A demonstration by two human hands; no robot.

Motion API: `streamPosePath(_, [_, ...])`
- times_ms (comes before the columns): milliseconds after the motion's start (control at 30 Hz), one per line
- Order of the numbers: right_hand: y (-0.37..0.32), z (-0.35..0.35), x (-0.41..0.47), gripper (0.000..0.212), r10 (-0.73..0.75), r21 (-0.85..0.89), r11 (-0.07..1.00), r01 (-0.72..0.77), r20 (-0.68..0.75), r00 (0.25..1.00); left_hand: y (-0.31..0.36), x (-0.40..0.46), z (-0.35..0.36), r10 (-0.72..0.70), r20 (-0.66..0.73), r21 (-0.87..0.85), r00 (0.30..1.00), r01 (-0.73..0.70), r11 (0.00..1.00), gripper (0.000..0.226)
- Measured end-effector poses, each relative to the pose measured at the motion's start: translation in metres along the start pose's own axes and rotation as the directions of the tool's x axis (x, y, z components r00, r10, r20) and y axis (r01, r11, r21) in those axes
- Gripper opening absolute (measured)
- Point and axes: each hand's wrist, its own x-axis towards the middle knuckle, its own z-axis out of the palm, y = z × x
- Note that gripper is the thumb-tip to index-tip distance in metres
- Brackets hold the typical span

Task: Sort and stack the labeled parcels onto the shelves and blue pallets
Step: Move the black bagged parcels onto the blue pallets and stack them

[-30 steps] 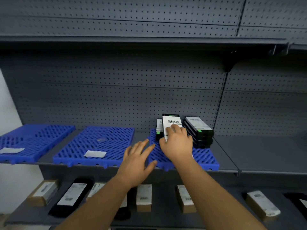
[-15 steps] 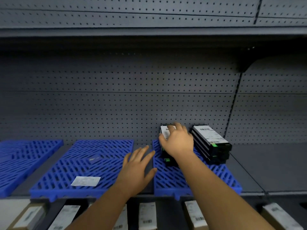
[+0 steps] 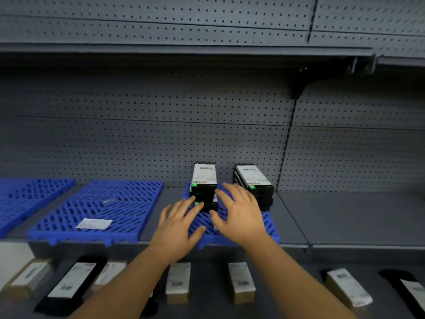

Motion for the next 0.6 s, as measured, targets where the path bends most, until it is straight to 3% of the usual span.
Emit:
streamPosePath(300, [0.046, -0.026, -0.077, 0.066, -0.070, 0.027, 0.997, 0.067, 0.122, 0.990, 0.077, -0.049, 0.017, -0.069, 0.048, -0.002, 0.996, 0.069, 0.998, 0.067])
streamPosePath(600, [0.030, -0.001, -0.149, 0.059, -0.150, 0.111, 0.985, 0.132, 0.167, 0.974, 0.088, -0.117, 0.034, -0.107, 0.125, -0.005, 0.986, 0.108, 0.994, 0.066])
